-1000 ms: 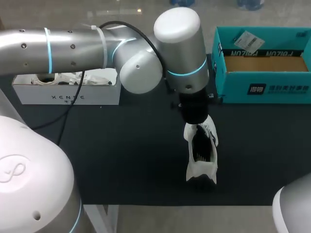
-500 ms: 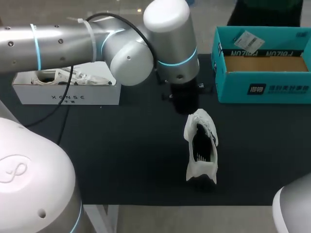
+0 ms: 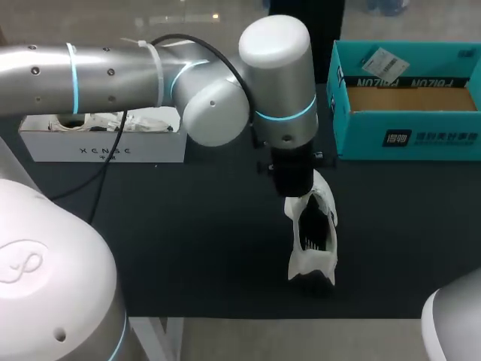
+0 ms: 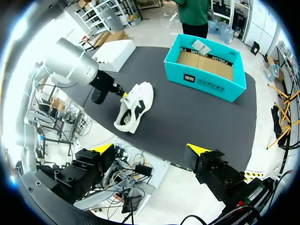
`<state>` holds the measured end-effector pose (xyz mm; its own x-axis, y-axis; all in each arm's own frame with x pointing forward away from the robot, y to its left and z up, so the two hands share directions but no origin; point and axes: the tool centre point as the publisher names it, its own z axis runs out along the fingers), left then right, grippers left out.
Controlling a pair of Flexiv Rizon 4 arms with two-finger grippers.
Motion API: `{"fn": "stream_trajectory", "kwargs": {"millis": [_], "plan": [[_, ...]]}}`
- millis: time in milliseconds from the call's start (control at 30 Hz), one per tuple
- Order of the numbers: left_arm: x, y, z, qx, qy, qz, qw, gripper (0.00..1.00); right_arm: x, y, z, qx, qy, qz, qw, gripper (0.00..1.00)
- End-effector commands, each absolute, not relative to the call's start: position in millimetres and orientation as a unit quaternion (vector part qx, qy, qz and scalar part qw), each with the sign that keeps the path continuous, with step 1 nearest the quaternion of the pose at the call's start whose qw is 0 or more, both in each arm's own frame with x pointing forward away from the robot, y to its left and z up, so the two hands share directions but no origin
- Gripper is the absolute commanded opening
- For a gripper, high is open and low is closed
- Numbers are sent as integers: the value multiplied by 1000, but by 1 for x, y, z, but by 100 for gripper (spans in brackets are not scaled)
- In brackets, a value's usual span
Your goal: Take the shoe out of the shoebox, open the shoe tongue, remove and reinsert the insole, then place the shoe into the shoebox
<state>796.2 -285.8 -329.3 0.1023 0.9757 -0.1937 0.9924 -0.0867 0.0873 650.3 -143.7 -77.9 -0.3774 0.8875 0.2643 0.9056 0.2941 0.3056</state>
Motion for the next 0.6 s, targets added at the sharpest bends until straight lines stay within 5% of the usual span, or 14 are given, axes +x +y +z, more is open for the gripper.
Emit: {"fn": "stream_trajectory", "kwargs": {"millis": [33,600], "plan": [[796,-292,-336,737,668,-41,93,0,653,-143,-76,-558,-805,-202,25,100],[817,-295,-318,736,667,-27,112,0,653,-143,-76,-558,-805,-202,25,100]]}}
